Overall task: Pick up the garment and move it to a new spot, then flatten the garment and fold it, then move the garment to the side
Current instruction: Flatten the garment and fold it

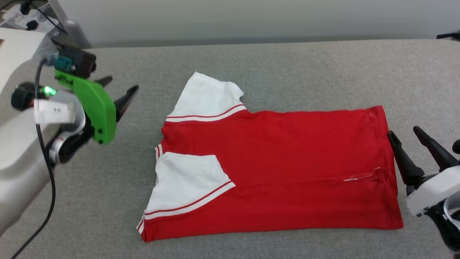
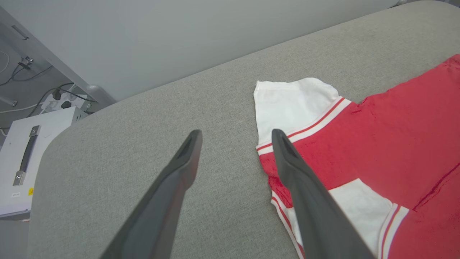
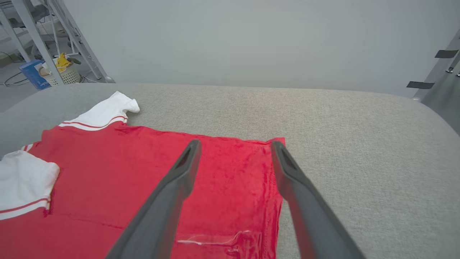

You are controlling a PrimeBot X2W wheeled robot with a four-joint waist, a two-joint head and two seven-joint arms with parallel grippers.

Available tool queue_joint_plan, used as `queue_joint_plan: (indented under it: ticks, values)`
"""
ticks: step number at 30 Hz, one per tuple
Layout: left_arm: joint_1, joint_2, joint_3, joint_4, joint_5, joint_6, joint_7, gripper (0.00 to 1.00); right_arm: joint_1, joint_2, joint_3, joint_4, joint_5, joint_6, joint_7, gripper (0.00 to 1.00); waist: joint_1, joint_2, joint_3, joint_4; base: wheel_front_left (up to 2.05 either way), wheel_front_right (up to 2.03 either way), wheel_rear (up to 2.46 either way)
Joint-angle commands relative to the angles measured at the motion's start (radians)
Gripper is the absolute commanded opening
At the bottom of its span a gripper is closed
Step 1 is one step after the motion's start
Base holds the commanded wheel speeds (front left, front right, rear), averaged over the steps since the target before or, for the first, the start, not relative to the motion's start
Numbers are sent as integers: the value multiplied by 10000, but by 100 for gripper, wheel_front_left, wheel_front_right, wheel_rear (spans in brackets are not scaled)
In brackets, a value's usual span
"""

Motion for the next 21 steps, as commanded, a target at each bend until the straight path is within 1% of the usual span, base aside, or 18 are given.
queue_joint_plan:
  ticks: [1, 8, 12, 15, 18, 21]
  values:
    - [-529, -250, 81, 174, 141, -98, 154, 100, -38, 228, -114, -302, -320, -9, -14, 100, 0, 0, 642, -422, 0, 0, 0]
    - [-2868, -1288, 119, 1447, 363, -495, 1506, 100, -492, 828, -232, -1419, -883, -9, 53, 100, 0, 0, 2123, -988, 0, 0, 0]
    - [-3878, -1890, -83, 2296, 468, -728, 2283, 100, -795, 941, -117, -1675, -1103, -9, 58, 100, 0, 0, 2841, -1219, 0, 0, 0]
    - [-4394, -2297, -176, 2948, 251, -871, 2945, 100, -1099, 1048, 34, -1722, -1249, -9, -2, 100, 0, 0, 3299, -1384, 0, 0, 0]
    - [-4779, -2516, -427, 3523, 178, -948, 3733, 100, -1366, 1090, 228, -1716, -1320, -9, -25, 100, 0, 0, 3668, -1519, 0, 0, 0]
    - [-4977, -2657, -608, 3980, -189, -1001, 4742, 100, -1607, 1100, 358, -1666, -1354, -9, -132, 100, 0, 0, 3976, -1621, 0, 0, 0]
